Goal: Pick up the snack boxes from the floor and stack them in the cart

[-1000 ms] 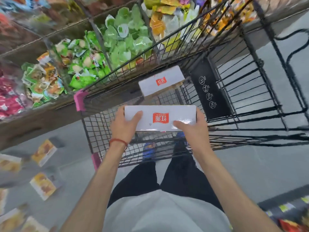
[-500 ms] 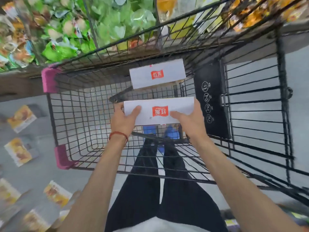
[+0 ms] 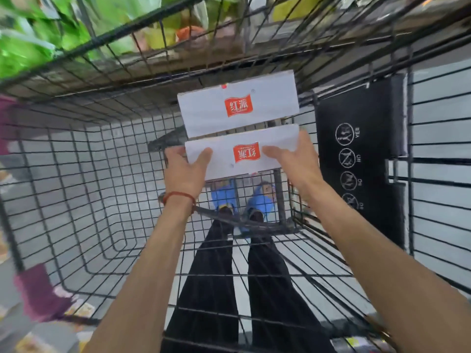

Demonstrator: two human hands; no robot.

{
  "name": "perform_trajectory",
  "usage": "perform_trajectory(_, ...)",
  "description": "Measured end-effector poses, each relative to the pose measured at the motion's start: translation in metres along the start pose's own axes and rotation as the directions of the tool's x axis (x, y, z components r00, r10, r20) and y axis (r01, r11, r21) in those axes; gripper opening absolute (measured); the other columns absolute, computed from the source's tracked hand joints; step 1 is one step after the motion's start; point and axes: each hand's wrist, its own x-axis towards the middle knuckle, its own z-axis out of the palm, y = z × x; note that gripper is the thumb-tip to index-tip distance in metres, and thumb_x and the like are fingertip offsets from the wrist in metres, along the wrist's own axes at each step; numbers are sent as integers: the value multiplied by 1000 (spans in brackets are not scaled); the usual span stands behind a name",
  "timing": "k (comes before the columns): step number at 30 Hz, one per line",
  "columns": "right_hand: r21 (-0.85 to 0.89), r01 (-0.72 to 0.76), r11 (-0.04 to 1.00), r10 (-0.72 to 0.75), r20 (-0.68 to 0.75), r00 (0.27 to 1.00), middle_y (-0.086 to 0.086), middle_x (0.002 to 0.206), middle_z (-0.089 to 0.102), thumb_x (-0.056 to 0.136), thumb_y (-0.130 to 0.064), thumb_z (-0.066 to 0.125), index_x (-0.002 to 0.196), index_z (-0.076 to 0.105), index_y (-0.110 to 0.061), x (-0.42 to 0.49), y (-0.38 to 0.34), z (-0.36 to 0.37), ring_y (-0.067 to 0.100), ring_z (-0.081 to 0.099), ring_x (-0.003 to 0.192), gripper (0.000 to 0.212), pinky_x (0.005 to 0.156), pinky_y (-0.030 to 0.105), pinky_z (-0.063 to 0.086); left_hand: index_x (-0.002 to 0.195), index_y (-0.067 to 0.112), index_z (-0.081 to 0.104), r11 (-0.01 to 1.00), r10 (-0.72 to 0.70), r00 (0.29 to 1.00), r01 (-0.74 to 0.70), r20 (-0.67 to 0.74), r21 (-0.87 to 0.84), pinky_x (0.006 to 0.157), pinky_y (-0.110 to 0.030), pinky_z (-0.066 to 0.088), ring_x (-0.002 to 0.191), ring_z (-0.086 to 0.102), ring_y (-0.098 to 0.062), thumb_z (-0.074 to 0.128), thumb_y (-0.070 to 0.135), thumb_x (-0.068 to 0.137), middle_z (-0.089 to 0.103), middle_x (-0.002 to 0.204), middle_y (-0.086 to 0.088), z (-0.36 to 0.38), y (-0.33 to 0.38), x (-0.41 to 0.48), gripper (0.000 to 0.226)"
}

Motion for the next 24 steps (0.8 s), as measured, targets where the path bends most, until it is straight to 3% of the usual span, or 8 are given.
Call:
perform_trajectory(2,-9,10,1000,-10,-10,1000,-15,121,63,82,-27,83,140,48,-26,9,-1,2,5,60,113,68,86,17,47,121,15,48,1000,2,1000,-3,-12,-9,88,-44,59,97,70,-20,74,46,85,70,110,-1,4,4,5,55)
perform_trajectory(5,-39,24,999,-26,-44,999,-12,124,64,79,-26,83,138,48,-26,18,-4,5,11,60,117,69,100,32,51,117,18,44,1000,-1,999,0,-46,-25,87,-46,59,97,69,-22,74,42,87,67,104,2,10,5,6,48)
perform_trajectory(11,-49,58,997,-62,-88,994,-12,125,63,75,-23,85,140,49,-25,25,2,9,12,59,120,74,104,38,53,116,20,45,997,-5,999,2,-38,-80,81,-56,58,96,72,-37,72,44,84,72,106,-3,14,4,4,48)
perform_trajectory(16,10,80,997,-79,-53,995,-6,136,60,79,-18,88,146,45,-24,23,12,3,12,57,126,79,109,40,51,124,13,42,998,48,998,-49,-33,-47,83,-32,55,95,66,-20,67,32,95,62,102,3,16,3,4,43)
perform_trajectory(18,-35,122,992,-125,-94,988,-4,139,57,82,-22,86,146,46,-22,16,14,7,12,56,127,75,110,41,50,130,8,40,997,35,999,-36,-19,-64,77,-20,51,94,62,-16,66,27,97,59,104,3,17,7,2,46)
perform_trajectory(20,-98,145,985,-160,-172,972,-1,141,54,83,-23,83,146,46,-23,6,14,15,14,54,128,73,111,44,49,133,6,38,998,6,1000,-5,13,-67,60,-2,44,90,59,-13,65,21,97,57,107,2,18,11,-1,48)
perform_trajectory(22,-161,159,974,-192,-218,957,0,143,51,82,-18,81,149,44,-23,-7,13,22,16,49,132,77,114,42,45,132,8,36,995,-9,998,14,56,-97,51,3,38,84,57,-5,65,17,96,56,104,5,17,11,-6,47)
perform_trajectory(24,-229,169,959,-222,-231,947,2,144,49,85,-11,79,148,45,-19,-24,10,26,16,44,135,72,117,41,42,125,12,36,992,-5,997,15,77,-122,51,4,37,80,53,4,66,16,95,56,98,10,11,13,-13,43)
